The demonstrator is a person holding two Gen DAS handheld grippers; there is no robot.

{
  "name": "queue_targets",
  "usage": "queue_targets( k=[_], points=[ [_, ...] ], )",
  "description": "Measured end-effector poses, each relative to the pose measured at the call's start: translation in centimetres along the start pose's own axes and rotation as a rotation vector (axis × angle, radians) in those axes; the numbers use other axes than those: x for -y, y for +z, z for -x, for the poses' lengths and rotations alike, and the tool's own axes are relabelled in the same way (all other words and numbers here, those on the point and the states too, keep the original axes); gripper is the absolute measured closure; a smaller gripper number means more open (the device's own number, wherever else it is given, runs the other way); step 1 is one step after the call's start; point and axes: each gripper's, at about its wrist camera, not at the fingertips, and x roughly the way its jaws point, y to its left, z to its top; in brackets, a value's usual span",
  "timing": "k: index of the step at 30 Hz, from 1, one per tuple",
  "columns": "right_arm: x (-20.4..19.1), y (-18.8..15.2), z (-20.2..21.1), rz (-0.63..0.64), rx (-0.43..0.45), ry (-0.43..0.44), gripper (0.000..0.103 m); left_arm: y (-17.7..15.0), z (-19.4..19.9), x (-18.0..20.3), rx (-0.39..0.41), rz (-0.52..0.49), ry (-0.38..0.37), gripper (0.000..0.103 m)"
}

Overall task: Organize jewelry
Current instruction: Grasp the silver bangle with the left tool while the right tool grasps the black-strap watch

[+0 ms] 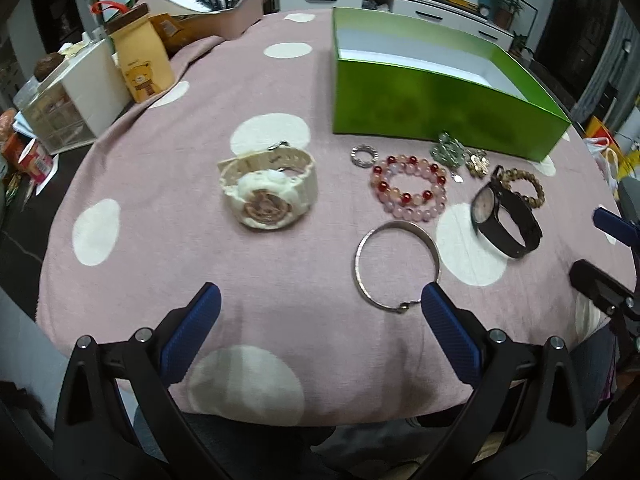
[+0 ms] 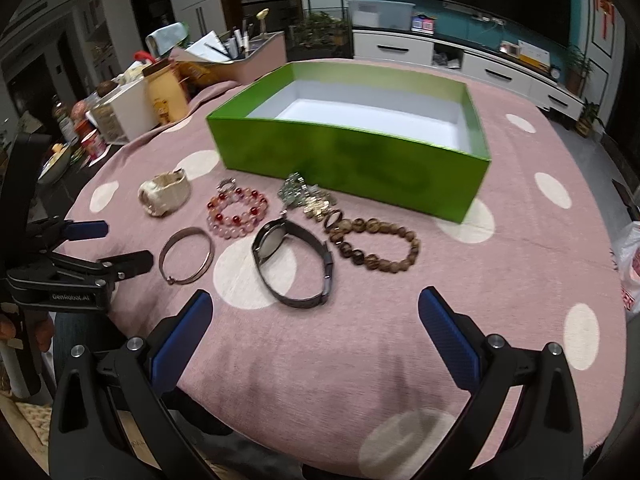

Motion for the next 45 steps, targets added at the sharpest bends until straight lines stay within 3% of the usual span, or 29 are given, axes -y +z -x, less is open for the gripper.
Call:
queue_targets(
  k=[4,8,12,17,21,24,27,29,34,45],
  points=[
    [-0.5,-0.2,-0.7,0.005,0.010,0.041,0.002,0.3,-0.6,0.1,0.021,0.014,-0.029,0.003],
    [-1.1,-0.1,-1.3,0.030,0.024,0.062,0.016,0.7,-1.4,0.6,0.032,-0.003,-0.034,0.014],
    [-1.7,0.2,-2.3,0.063,0.017,0.073,0.029,0.9,-2.7,1.3,0.014,-0.037,-0.053,0.037],
    [-2.6,0.6,-3.3,0.114,0.007,0.066,0.040,1.2,-3.1,1.6,0.031,-0.077,-0.058,0.051],
    [-3.3,0.6,-4.2,0.157,-0.011,0.064,0.050,1.2,-3.0,2.1,0.052,-0.136,-0.072,0.075],
    [-3.8,0.8,-4.9,0.188,-0.023,0.062,0.058,1.1,-3.1,2.7,0.070,-0.183,-0.094,0.087],
    [-4.1,0.7,-5.6,0.206,-0.036,0.058,0.070,1.3,-3.2,2.8,0.073,-0.197,-0.103,0.093],
    [-4.2,0.7,-6.2,0.214,-0.047,0.052,0.085,1.3,-3.3,2.8,0.079,-0.198,-0.107,0.095],
    [-4.0,0.4,-6.3,0.196,-0.035,0.058,0.100,1.2,-3.3,2.6,0.082,-0.191,-0.119,0.099],
    [-1.3,2.4,-1.8,0.074,0.080,0.137,0.100,2.6,-0.4,2.0,0.146,-0.129,-0.157,0.099]
  ],
)
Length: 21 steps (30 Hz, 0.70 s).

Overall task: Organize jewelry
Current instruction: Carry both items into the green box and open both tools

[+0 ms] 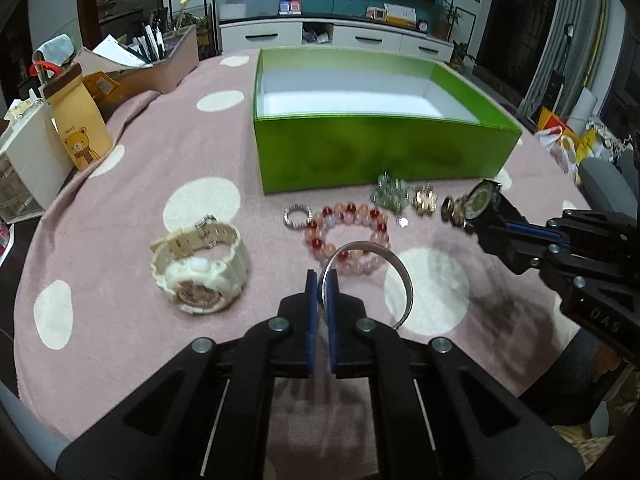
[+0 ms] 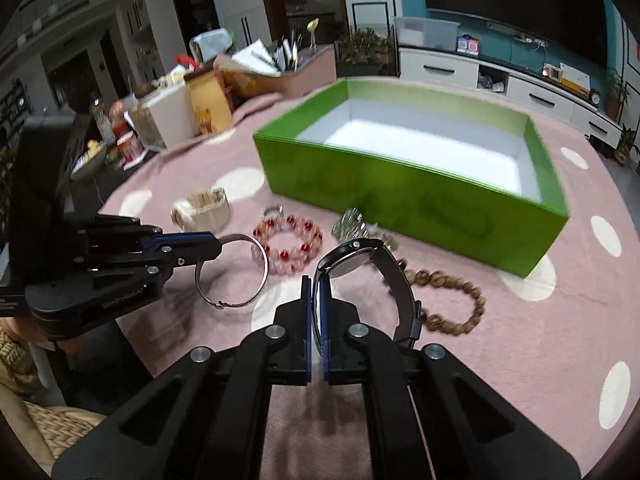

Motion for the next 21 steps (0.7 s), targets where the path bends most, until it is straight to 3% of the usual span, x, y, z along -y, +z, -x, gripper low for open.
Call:
queue_targets(
  k=[12,21],
  points=[
    [3.6,4.6,3.3,0.003,0.151,-0.102,0.100,7.1,3.0,-0.8,0.140,0.004,0.035,0.099],
    [7.0,8.2,1.9,-0.020,0.189,-0.124,0.100,13.5,0.8,-0.6,0.153,-0.008,0.059,0.099]
  ],
)
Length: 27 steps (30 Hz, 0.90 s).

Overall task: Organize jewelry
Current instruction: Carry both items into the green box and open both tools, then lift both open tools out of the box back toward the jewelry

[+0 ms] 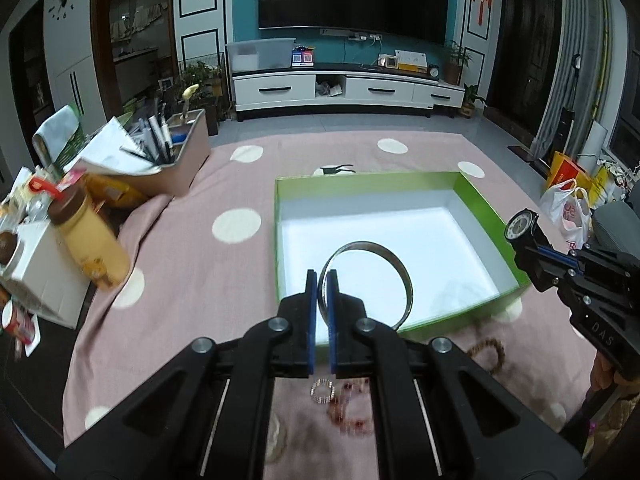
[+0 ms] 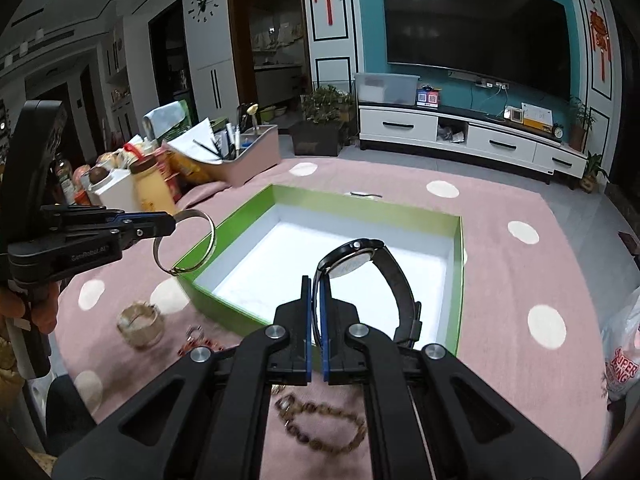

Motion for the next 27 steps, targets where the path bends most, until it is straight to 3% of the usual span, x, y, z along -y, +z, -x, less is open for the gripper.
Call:
queue_targets(
  k=[11,13,14,15,16,18,19,22,25,27],
  points=[
    [1.9,0.9,-6.3,-0.034,-0.106,0.002,0.099,1.8,-7.5,2.5,-0.105,-0.044,0.035,0.097],
    [2.1,0.8,-7.2,-0.041,-0.124,0.004,0.092,1.8,-8.3,2.9,-0.116,-0.057,0.044,0.094],
    [2.3,0.8,-7.6,-0.053,-0.133,0.000,0.076,1.8,-8.5,2.9,-0.118,-0.060,0.054,0.079],
    [2.6,0.7,-7.7,-0.067,-0.136,-0.010,0.069,1.8,-8.6,2.9,-0.118,-0.060,0.057,0.055],
    [3.0,0.5,-7.5,-0.088,-0.122,-0.014,0.059,1.6,-8.4,3.0,-0.114,-0.060,0.058,0.042],
    [3.4,0.5,-6.7,-0.118,-0.094,-0.008,0.055,1.4,-8.0,3.0,-0.104,-0.064,0.063,0.038],
    [3.8,0.5,-6.2,-0.132,-0.080,-0.007,0.054,1.3,-7.8,2.8,-0.103,-0.065,0.073,0.029],
    [4.7,0.4,-4.0,-0.167,-0.039,-0.016,0.054,0.9,-6.8,2.0,-0.094,-0.055,0.085,0.025],
    [5.4,-0.2,-2.1,-0.186,-0.014,-0.025,0.051,0.1,-5.2,0.8,-0.081,-0.041,0.106,0.014],
    [5.7,-1.0,-0.5,-0.201,-0.005,-0.026,0.051,-0.6,-4.2,-0.2,-0.078,-0.027,0.114,0.013]
  ],
)
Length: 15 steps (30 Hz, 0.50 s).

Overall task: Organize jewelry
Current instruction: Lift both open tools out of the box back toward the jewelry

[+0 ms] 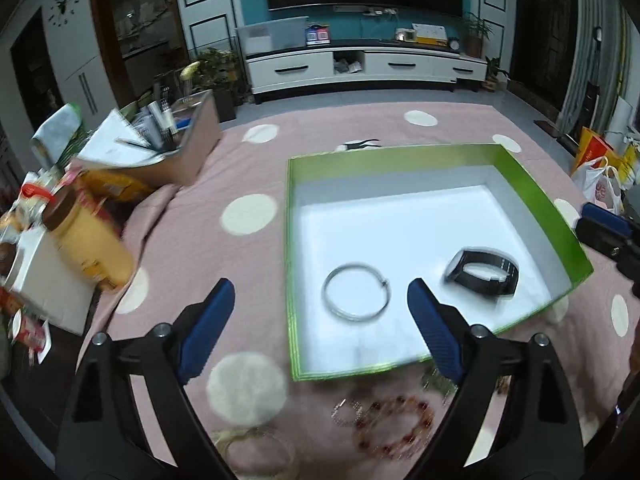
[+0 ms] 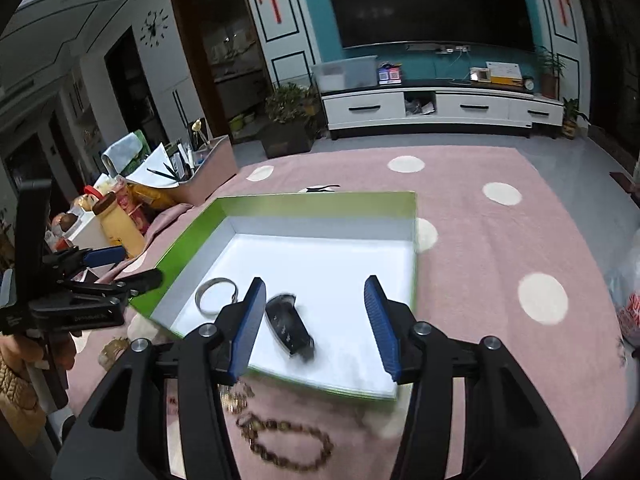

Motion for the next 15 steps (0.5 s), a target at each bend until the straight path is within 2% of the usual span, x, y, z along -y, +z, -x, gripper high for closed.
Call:
queue_targets(
  k=[10,15],
  points=[
    [0.7,-5.2,3.9,-0.043,-0.038,-0.016,0.051,-6.8,4.7,-7.0,-0.033,0.170,0.076,0.009],
    [-0.6,-7.3,4.1,-0.024,-0.092,-0.001,0.051,-10.1,6.1,-7.9,-0.065,0.203,0.054,0.009]
  ],
)
